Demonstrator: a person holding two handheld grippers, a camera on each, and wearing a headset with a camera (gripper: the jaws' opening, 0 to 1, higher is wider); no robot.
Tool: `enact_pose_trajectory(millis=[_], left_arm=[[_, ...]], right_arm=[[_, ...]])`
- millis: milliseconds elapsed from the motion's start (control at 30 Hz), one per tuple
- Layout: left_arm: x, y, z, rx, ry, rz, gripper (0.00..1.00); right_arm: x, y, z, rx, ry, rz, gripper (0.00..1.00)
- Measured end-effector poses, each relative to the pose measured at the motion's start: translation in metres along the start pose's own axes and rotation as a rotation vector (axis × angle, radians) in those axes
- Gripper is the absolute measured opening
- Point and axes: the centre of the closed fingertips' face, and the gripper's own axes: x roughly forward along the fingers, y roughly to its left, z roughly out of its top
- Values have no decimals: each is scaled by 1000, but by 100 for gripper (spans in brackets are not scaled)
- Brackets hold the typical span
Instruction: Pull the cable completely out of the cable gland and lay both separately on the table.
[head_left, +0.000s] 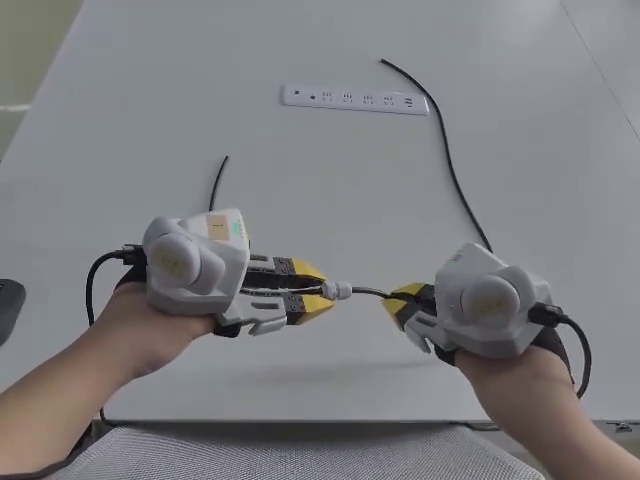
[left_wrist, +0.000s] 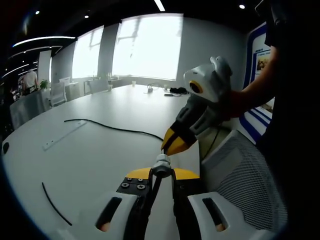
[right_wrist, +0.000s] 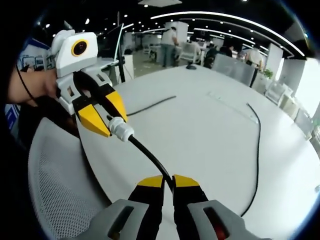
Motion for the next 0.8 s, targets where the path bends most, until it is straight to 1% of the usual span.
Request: enact_pose_trajectory(millis=[67, 167, 333, 467, 600, 700, 800], left_arm=[[0, -1, 0, 10, 3, -1, 15], [-1, -1, 1, 8, 0, 2, 15], [-1, -2, 2, 14, 1, 8, 15], [0, -3, 2, 15, 2, 6, 15], [2, -5, -1, 23, 15, 2, 15], [2, -4, 0, 22, 14, 3, 15], [2, -2, -1, 22, 15, 7, 15]], right_arm=[[1, -3, -6, 45, 7, -5, 0], [2, -7, -13, 88, 16, -12, 0], [5, -13, -31, 191, 51, -32, 0], [7, -14, -40, 245, 74, -31, 0], [7, -12, -43, 256, 88, -32, 0], [7, -12, -43, 241, 87, -29, 1], [7, -11, -42, 210, 82, -25, 1]])
